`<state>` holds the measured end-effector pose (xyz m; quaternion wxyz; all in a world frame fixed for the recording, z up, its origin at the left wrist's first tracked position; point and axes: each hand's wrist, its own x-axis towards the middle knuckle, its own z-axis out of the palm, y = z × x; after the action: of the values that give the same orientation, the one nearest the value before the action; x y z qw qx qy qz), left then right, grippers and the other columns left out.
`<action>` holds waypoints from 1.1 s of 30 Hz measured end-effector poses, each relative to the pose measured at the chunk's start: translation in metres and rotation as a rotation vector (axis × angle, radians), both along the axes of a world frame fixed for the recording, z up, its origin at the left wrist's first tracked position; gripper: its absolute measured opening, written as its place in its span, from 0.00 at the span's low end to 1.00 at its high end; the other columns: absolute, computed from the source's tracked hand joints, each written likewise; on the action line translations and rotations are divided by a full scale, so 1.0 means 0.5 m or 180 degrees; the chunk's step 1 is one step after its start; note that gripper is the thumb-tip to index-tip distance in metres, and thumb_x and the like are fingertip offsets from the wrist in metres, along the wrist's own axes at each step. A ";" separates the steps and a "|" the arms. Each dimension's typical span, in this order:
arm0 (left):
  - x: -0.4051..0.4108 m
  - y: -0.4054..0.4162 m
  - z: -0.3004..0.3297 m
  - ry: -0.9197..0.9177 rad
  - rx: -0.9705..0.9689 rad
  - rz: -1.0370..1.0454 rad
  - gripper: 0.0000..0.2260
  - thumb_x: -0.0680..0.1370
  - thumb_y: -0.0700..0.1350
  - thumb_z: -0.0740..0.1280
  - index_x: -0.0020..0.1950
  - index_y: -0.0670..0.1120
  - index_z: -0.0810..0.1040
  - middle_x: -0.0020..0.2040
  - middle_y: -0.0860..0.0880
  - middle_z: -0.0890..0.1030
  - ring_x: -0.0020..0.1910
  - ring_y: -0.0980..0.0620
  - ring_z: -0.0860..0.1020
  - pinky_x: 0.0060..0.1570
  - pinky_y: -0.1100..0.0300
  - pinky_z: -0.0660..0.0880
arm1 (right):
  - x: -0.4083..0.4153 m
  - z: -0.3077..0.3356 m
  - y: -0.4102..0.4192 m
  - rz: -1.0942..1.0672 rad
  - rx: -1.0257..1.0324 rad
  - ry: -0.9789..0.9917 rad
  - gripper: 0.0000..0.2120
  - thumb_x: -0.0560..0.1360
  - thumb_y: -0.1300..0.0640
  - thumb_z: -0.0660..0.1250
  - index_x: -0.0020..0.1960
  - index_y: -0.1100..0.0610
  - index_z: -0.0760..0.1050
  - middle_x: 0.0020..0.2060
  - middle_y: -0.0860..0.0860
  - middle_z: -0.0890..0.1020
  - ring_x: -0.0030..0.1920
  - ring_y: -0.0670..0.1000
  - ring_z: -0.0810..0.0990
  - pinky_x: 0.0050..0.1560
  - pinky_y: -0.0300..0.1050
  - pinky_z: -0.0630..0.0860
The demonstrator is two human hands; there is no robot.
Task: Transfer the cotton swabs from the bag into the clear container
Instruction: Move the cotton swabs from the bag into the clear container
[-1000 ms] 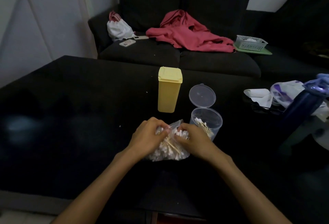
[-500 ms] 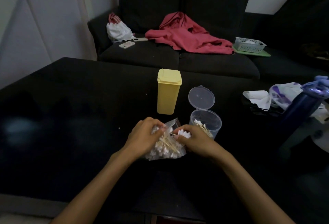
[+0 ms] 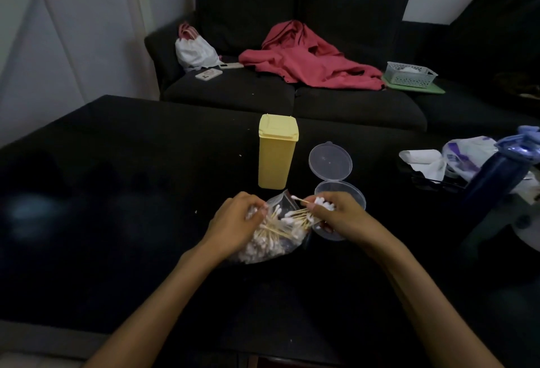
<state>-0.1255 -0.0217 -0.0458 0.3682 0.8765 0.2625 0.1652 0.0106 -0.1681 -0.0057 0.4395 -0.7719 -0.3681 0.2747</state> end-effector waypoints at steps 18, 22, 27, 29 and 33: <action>-0.004 0.031 0.007 0.0096 0.0410 0.0663 0.16 0.78 0.55 0.62 0.63 0.50 0.75 0.61 0.50 0.77 0.60 0.51 0.75 0.56 0.53 0.74 | 0.012 0.017 0.009 -0.0570 0.0996 0.1213 0.09 0.80 0.61 0.59 0.57 0.58 0.76 0.34 0.52 0.74 0.32 0.44 0.68 0.33 0.35 0.66; 0.010 0.007 0.045 -0.0092 0.1029 0.0629 0.20 0.79 0.60 0.56 0.65 0.50 0.73 0.64 0.52 0.74 0.64 0.53 0.69 0.59 0.56 0.70 | 0.039 0.033 0.004 -0.0648 0.1068 0.1093 0.09 0.79 0.61 0.60 0.57 0.59 0.76 0.39 0.57 0.72 0.32 0.46 0.68 0.32 0.37 0.66; 0.104 -0.044 0.150 -0.0192 0.0171 0.0235 0.23 0.80 0.62 0.49 0.46 0.51 0.79 0.43 0.51 0.82 0.39 0.53 0.81 0.47 0.53 0.77 | 0.088 0.063 0.004 -0.0568 0.1078 0.0750 0.09 0.79 0.59 0.62 0.57 0.57 0.77 0.37 0.51 0.79 0.33 0.43 0.76 0.35 0.36 0.71; 0.160 -0.060 0.179 0.0141 -0.0441 0.0109 0.29 0.79 0.65 0.45 0.44 0.47 0.78 0.41 0.49 0.83 0.34 0.52 0.81 0.39 0.58 0.75 | 0.105 0.068 -0.002 -0.0478 0.1148 0.0782 0.09 0.78 0.58 0.62 0.57 0.56 0.77 0.45 0.55 0.83 0.42 0.48 0.81 0.45 0.42 0.76; 0.213 -0.084 0.216 0.0783 -0.1415 -0.0277 0.41 0.73 0.73 0.39 0.51 0.43 0.78 0.38 0.47 0.84 0.29 0.54 0.81 0.34 0.59 0.74 | 0.113 0.068 -0.022 -0.0371 0.1131 0.0772 0.09 0.78 0.57 0.62 0.57 0.54 0.77 0.48 0.54 0.83 0.46 0.49 0.82 0.43 0.40 0.77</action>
<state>-0.0188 -0.0638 0.0623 0.5238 0.7981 0.2972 -0.0204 0.0672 -0.1790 0.0284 0.6247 -0.6637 -0.3099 0.2704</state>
